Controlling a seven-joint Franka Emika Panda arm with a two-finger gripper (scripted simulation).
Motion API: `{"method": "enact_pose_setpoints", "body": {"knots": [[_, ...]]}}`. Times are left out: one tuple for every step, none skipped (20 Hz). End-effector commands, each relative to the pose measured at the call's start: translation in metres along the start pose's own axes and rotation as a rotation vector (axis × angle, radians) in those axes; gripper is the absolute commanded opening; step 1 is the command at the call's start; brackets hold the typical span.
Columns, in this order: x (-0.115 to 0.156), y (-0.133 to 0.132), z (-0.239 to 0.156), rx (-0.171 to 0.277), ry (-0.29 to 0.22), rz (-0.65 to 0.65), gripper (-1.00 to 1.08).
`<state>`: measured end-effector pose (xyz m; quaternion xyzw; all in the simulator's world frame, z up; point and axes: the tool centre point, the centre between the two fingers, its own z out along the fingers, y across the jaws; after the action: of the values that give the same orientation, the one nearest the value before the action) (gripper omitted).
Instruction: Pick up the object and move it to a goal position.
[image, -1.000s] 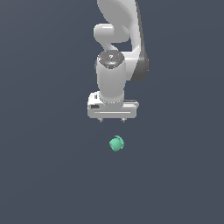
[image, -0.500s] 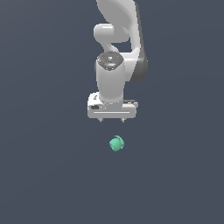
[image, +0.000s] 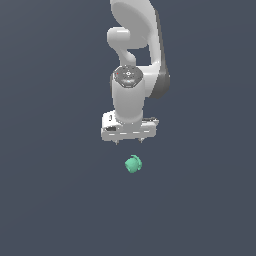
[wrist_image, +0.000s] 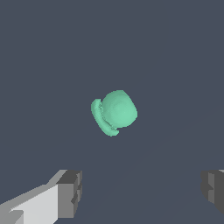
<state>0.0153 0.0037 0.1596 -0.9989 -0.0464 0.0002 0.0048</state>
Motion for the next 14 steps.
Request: {"method": "enact_pose_setpoints", "body": {"knots": [[0.005,-0.001,0.006,-0.003,-0.001,-0.049,1.0],[0.007,-0.002,0.009,-0.004,-0.001,-0.072,1.0],[0.009,-0.003,0.012,-0.005,-0.002,-0.097,1.0],[0.012,-0.003,0.015,-0.006,-0.002,-0.124,1.0],[0.014,-0.004,0.019,-0.007,-0.002,-0.152,1.0],[0.017,-0.005,0.023,-0.008,-0.003,-0.182,1.0],[0.02,-0.006,0.027,-0.009,-0.003,-0.213,1.0],[0.022,-0.007,0.031,-0.01,-0.003,-0.245,1.0],[0.025,-0.008,0.035,-0.01,-0.004,-0.275,1.0],[0.028,-0.009,0.038,-0.011,-0.004,-0.303,1.0],[0.03,-0.01,0.042,-0.011,-0.004,-0.33,1.0],[0.032,-0.01,0.045,-0.011,-0.004,-0.356,1.0],[0.034,-0.011,0.049,-0.011,-0.004,-0.379,1.0],[0.036,-0.012,0.052,-0.011,-0.004,-0.401,1.0]]}}
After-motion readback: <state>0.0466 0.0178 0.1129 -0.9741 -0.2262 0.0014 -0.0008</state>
